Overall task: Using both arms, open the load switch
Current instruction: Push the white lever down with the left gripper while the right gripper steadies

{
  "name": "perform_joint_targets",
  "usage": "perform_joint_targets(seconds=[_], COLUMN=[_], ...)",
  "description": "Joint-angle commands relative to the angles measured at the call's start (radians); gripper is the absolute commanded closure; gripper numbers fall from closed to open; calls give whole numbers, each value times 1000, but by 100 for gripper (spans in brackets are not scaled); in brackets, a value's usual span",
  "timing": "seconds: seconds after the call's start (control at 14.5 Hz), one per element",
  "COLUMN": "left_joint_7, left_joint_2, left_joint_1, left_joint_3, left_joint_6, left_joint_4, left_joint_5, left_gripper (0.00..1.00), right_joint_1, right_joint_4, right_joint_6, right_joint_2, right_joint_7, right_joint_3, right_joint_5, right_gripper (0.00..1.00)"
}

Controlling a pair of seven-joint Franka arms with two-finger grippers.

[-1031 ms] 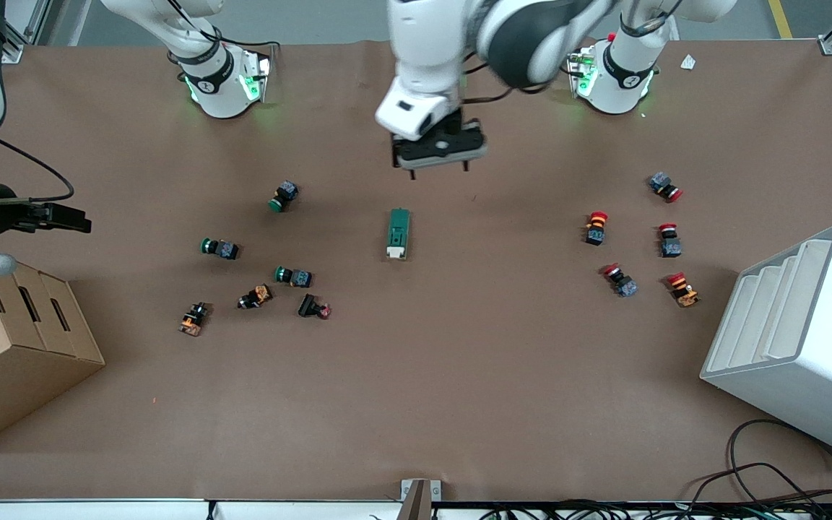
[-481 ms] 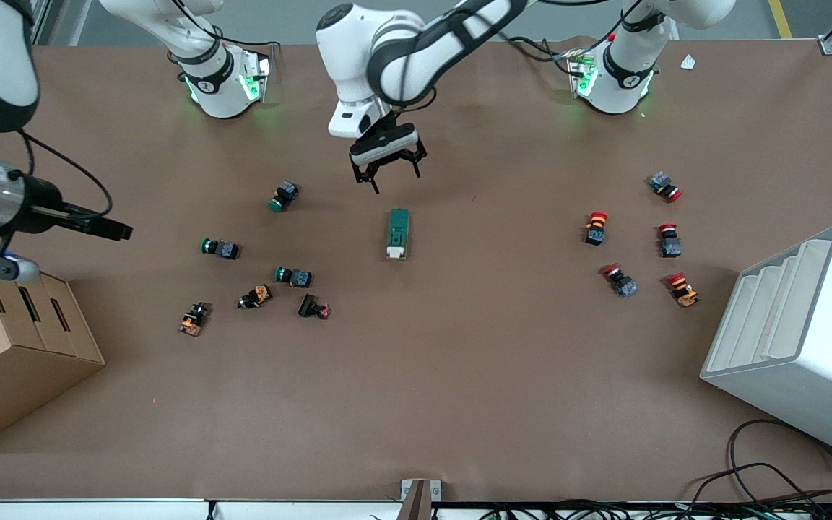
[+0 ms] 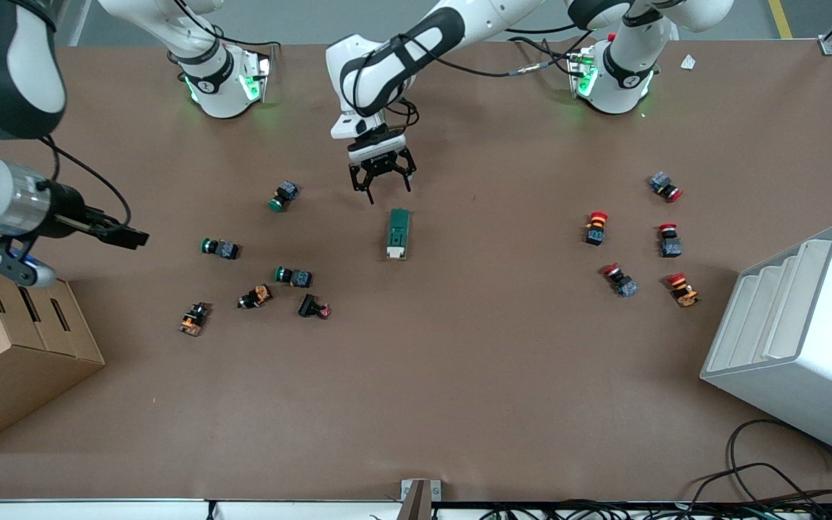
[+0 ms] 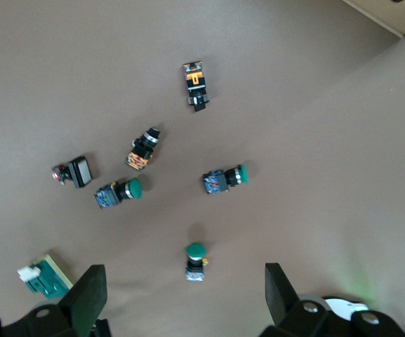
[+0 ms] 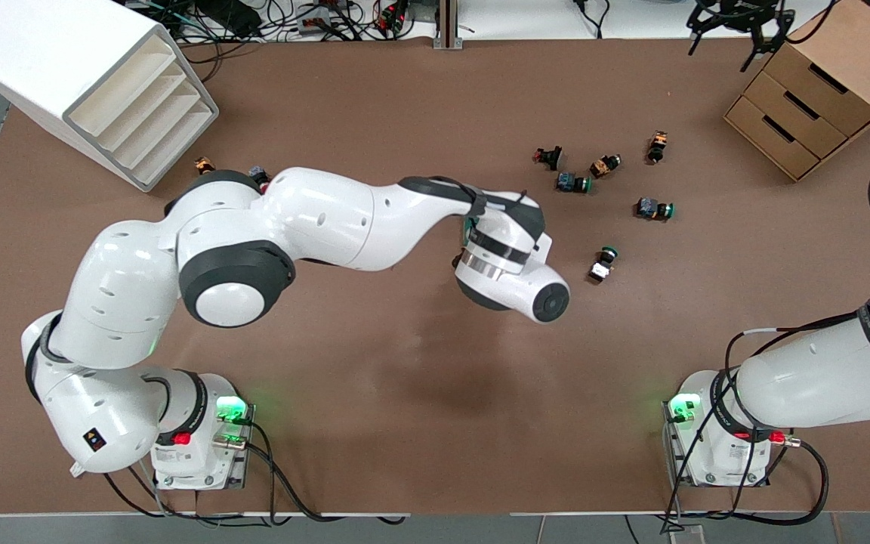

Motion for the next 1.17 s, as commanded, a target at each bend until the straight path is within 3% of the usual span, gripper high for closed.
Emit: perform_joint_targets(seconds=[0.0, 0.34, 0.69, 1.1], left_joint_7=[-91, -163, -276, -275], left_joint_2=[38, 57, 61, 76], left_joint_1=[-11, -9, -3, -18], left_joint_3=[5, 7, 54, 96], left_joint_6=[-3, -14, -14, -48], left_joint_4=[-35, -120, -232, -244], left_joint_5=[144, 328, 578, 632], left_gripper=[1, 2, 2, 1], right_joint_1=[67, 235, 386, 530], right_joint_4=[-5, 9, 176, 204], right_joint_6=[42, 105, 128, 295], right_joint_2=[46, 159, 395, 565], right_joint_7=[128, 491, 830, 1154], right_joint_3=[-2, -2, 0, 0], right_joint_5=[9, 9, 11, 78], right_gripper=[0, 0, 0, 0])
